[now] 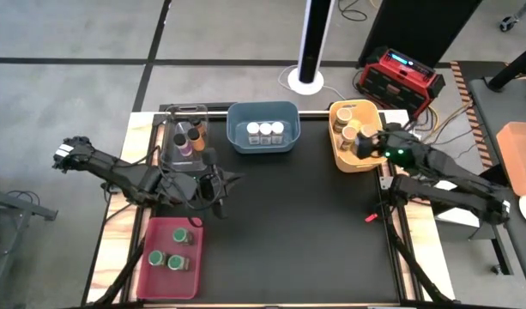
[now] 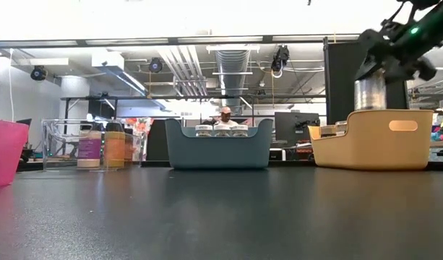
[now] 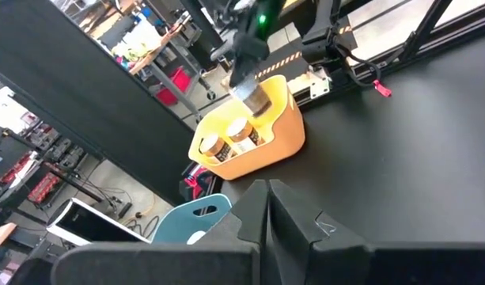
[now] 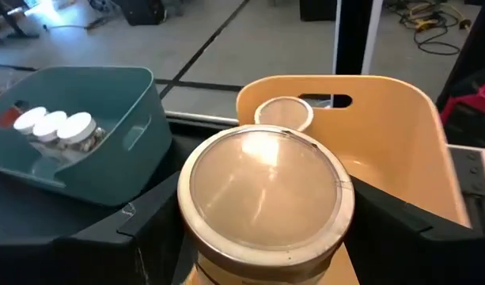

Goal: Sort spices by type
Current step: Put the gold seasoning bottle into the yellow bin

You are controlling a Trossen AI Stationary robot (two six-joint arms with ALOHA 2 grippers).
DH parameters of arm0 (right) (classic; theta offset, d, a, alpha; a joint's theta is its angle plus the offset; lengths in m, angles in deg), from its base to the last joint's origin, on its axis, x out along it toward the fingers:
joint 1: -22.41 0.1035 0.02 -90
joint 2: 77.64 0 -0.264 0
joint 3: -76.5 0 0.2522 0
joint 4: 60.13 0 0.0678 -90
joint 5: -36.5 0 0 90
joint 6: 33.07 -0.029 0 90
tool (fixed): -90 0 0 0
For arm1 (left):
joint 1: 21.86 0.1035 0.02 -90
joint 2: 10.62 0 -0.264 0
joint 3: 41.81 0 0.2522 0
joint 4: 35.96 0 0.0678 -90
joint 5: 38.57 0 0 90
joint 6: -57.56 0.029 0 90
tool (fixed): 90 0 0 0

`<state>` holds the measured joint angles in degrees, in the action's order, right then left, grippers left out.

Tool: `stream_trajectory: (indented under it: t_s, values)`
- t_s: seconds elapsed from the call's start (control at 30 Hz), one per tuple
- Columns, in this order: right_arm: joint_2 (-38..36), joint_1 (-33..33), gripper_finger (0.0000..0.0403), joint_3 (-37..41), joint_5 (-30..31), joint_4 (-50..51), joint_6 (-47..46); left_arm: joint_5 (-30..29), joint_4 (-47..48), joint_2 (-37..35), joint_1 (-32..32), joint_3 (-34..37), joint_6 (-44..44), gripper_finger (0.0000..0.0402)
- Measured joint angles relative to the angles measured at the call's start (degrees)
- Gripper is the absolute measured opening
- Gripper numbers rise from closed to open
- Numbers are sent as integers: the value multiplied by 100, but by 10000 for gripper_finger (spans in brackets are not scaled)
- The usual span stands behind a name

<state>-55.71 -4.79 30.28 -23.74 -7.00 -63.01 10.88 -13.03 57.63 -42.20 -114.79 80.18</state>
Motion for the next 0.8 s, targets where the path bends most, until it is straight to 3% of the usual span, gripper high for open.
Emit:
stream_trajectory:
  t_s: [0.1, 0.5, 0.8]
  values:
    - [-8, -4, 269, 230, 28, -430, 42, 0, -11, 0, 0, 0, 2, 0]
    - [-13, 48, 269, 562, 21, -597, 689, 2, -11, 0, 28, 0, 72, 0]
    - [115, 138, 269, 898, -158, -1138, 447, 2, -9, 0, 31, 0, 74, 0]
